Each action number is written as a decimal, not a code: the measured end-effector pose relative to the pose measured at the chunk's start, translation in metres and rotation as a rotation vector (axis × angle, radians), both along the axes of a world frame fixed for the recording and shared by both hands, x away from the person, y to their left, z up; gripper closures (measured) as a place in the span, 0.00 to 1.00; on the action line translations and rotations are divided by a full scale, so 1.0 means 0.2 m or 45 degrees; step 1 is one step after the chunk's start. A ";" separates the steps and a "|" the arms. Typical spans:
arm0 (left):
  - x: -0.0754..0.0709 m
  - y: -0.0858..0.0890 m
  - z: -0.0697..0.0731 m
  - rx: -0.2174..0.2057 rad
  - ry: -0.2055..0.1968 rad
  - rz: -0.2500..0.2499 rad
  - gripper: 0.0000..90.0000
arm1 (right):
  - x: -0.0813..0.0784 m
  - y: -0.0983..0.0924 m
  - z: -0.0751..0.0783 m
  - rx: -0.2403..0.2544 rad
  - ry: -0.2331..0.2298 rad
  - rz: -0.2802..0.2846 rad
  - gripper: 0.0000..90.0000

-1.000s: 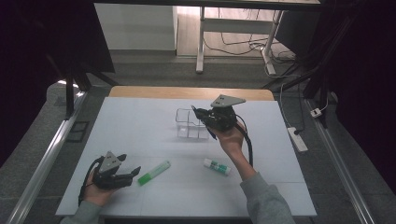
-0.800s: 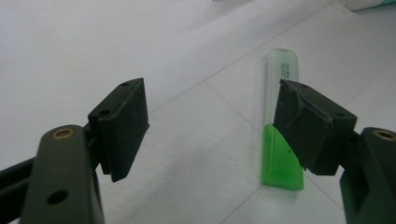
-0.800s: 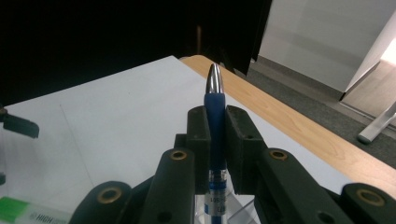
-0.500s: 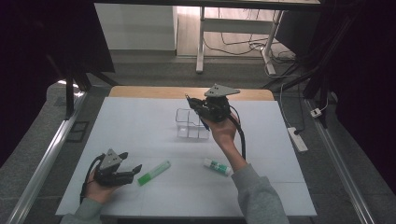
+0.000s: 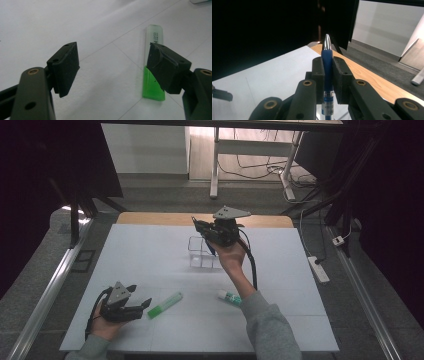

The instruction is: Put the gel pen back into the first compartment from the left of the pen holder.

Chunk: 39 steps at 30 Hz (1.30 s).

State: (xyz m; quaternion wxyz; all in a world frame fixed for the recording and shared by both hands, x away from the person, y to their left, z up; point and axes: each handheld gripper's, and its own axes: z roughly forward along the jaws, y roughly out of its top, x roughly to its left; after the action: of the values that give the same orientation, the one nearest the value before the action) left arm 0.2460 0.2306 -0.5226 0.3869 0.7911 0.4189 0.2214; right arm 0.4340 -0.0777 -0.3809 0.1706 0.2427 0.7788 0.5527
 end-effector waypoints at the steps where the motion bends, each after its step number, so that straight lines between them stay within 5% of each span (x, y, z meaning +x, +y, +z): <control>1: 0.00 0.00 0.00 0.000 0.000 0.003 0.29 | 0.01 0.03 -0.01 0.007 0.004 0.008 0.89; 14: -0.02 0.01 0.00 0.017 0.005 0.005 0.29 | 0.08 0.14 -0.05 0.037 -0.005 0.025 0.89; 39: -0.02 0.00 -0.02 0.032 0.022 -0.005 0.29 | 0.22 0.22 -0.10 0.084 -0.001 -0.024 0.89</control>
State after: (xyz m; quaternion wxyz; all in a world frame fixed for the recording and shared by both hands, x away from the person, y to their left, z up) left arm 0.2425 0.2313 -0.5258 0.3736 0.7985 0.4180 0.2191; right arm 0.4774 -0.0345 -0.4017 0.1679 0.2554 0.7577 0.5766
